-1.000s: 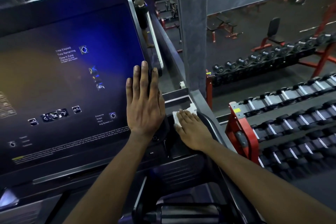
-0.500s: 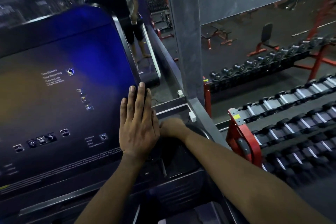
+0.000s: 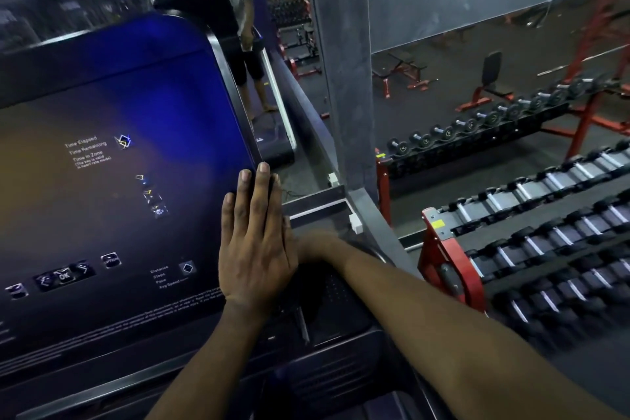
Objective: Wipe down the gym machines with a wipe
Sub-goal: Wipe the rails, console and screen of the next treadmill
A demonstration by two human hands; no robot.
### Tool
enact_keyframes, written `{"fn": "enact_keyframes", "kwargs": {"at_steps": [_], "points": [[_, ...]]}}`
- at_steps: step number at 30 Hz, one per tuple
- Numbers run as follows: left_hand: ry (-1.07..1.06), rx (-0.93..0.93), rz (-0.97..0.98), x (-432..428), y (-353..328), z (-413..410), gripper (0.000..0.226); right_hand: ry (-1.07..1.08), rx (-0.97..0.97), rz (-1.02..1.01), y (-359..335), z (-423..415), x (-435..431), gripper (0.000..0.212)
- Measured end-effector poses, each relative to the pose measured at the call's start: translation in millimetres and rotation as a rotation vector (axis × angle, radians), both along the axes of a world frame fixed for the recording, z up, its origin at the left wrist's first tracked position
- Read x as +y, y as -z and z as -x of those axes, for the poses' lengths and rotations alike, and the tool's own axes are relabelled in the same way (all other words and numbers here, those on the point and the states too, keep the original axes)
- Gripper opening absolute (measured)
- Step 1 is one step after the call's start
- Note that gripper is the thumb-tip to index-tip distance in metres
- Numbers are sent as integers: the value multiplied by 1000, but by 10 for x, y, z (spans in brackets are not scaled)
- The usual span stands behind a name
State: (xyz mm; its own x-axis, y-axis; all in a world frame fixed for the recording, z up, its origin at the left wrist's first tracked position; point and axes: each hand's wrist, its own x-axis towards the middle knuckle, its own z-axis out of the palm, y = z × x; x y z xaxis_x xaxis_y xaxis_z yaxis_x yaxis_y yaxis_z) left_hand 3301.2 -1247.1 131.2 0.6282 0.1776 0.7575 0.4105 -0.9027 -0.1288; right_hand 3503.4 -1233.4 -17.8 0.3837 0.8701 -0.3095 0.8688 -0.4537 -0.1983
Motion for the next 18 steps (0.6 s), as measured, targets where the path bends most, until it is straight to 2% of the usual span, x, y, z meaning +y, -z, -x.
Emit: {"fn": "enact_keyframes", "kwargs": {"at_steps": [3,6,10,14,18], "points": [[0,12,-6,12,-8,5,58,-152,21,-8,-42,82,-51,62],[-5,21,10,4,-18,8,59,136,191,37,-570,227,-450,52],[0,35,37,-6,-21,21,59,199,152,76,-956,104,-797,44],[-2,44,36,-6,-20,21,59,244,108,72,-733,204,-719,47],[-1,53,33,-12,-25,23,60,177,139,-33,-639,462,-657,49]]}}
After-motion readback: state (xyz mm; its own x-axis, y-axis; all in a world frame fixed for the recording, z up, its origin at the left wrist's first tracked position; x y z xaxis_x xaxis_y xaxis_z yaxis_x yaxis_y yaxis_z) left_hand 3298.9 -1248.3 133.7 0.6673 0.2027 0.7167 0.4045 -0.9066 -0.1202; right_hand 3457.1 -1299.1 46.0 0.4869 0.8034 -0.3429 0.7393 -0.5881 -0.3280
